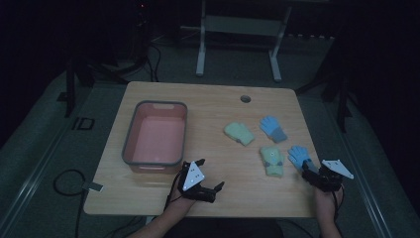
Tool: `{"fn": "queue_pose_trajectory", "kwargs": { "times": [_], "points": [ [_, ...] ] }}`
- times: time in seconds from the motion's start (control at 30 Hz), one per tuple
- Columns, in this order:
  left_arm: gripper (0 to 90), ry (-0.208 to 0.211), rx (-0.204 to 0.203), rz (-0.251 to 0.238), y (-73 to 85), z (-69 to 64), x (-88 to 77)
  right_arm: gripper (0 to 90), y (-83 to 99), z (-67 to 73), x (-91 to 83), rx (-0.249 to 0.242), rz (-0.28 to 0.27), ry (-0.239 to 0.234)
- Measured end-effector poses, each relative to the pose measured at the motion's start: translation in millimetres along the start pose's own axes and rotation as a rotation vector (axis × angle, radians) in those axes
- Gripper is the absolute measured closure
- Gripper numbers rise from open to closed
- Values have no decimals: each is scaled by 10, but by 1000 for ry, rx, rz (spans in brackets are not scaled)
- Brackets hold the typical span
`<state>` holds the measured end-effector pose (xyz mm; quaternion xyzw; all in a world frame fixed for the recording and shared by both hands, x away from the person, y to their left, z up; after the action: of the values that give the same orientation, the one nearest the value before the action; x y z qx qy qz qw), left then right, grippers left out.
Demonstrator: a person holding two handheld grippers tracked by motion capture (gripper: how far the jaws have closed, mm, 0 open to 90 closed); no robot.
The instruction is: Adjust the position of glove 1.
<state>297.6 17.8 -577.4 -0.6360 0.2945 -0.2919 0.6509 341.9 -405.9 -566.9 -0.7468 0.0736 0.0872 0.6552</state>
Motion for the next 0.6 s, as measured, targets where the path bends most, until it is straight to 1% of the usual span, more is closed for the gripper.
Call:
{"fn": "queue_pose_trajectory", "kwargs": {
  "times": [0.17,0.27,0.43,0.5,0.53,0.57,0.6],
  "points": [
    [2,3,-3,1,0,3,0,147,1,1,-1,-1,2,3],
    [2,4,-6,1,0,4,0,147,2,-5,1,2,8,15],
    [2,5,-1,-1,0,2,-1,147,-8,-53,-2,16,16,30],
    [2,7,0,1,0,0,0,146,-20,-90,-24,34,14,33],
    [2,9,-1,4,0,1,2,146,-10,-110,-16,42,29,37],
    [2,9,-1,4,0,1,2,146,-10,-110,-16,42,29,37],
    [2,8,-2,1,0,1,1,146,-6,-147,16,40,61,30]
  ]
}}
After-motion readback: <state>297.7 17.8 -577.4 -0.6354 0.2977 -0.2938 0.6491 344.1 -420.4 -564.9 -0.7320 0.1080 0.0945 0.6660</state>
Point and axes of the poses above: each handheld gripper's, and its own axes: x roughly forward along the jaws, y roughly out of its underside, z roughly to its left, the point moved 3 cm from there along x, roughly forward along the jaws, and after that the axes turned 15 degrees about -z, right-handed, at the moved point
